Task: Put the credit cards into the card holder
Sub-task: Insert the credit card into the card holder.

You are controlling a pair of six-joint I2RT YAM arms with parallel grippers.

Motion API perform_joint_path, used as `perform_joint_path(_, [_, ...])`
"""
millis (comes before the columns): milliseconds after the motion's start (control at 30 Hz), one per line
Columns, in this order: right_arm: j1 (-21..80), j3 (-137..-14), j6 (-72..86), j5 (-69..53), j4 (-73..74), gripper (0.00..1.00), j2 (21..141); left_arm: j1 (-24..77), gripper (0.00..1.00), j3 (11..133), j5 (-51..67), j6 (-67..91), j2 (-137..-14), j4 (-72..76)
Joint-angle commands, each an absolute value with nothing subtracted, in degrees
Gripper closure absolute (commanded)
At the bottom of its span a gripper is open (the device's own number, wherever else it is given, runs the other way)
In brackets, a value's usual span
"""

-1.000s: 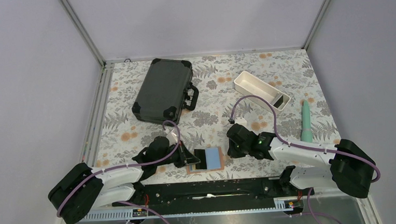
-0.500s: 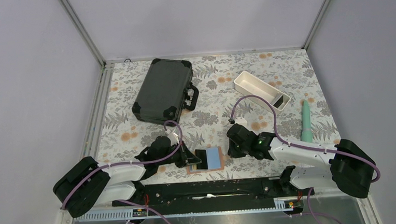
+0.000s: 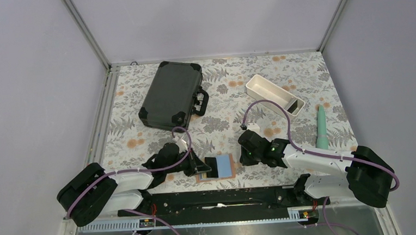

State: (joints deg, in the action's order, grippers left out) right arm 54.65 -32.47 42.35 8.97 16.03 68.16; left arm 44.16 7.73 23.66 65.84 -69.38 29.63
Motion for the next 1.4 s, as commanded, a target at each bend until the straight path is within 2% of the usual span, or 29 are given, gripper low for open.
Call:
perform_joint_path(0, [55.12, -32.95, 42.80, 11.06, 17.01, 1.00, 68.38, 43.56, 1.00, 6.93, 23.46, 65.65, -67.61, 30.62])
perform_joint_path(1367, [55.20, -33.04, 42.87, 11.43, 17.84, 1.00, 68.55, 43.07, 1.00, 6.63, 25.72, 66.89, -74.18, 38.79])
